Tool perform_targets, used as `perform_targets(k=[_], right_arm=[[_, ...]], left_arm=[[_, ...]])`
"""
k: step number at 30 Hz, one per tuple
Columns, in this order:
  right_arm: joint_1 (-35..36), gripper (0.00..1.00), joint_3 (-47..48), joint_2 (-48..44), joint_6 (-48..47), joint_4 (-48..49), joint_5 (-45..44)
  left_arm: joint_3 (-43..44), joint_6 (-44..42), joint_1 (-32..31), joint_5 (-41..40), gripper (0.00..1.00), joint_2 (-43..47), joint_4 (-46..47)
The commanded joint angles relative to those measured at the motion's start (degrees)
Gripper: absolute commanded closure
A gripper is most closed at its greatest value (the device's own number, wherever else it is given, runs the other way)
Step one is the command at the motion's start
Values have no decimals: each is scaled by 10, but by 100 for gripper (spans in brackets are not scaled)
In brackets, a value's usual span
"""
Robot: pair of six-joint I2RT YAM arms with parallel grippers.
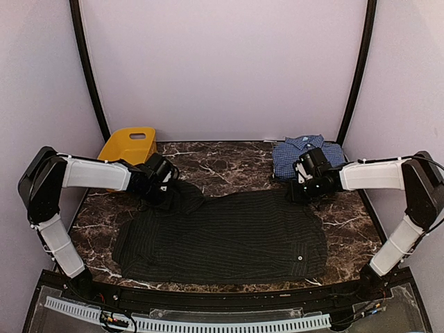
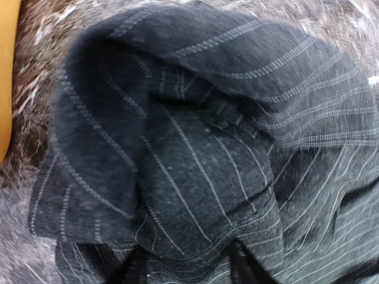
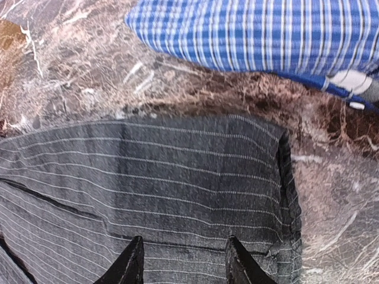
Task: Fold and stack the long sleeve shirts
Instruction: Pick up the sleeve from the center of the board.
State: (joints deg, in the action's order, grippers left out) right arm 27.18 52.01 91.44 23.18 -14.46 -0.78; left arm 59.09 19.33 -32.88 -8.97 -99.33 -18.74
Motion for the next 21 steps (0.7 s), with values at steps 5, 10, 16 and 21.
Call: perform_targets(k=[5, 10, 16, 21], right_arm=[[5, 57, -10, 2, 9, 24, 19], [6, 57, -9, -1, 8, 23, 24], [8, 57, -12, 8, 8, 29, 29], [9, 57, -15, 17, 8, 37, 35]], left_arm=[[-17, -3, 4, -4, 87, 22, 23], [-22, 5, 4, -19, 73, 37, 16], [-33, 11, 10, -5, 39, 52, 27], [-51, 25, 10, 54, 22, 57, 71]])
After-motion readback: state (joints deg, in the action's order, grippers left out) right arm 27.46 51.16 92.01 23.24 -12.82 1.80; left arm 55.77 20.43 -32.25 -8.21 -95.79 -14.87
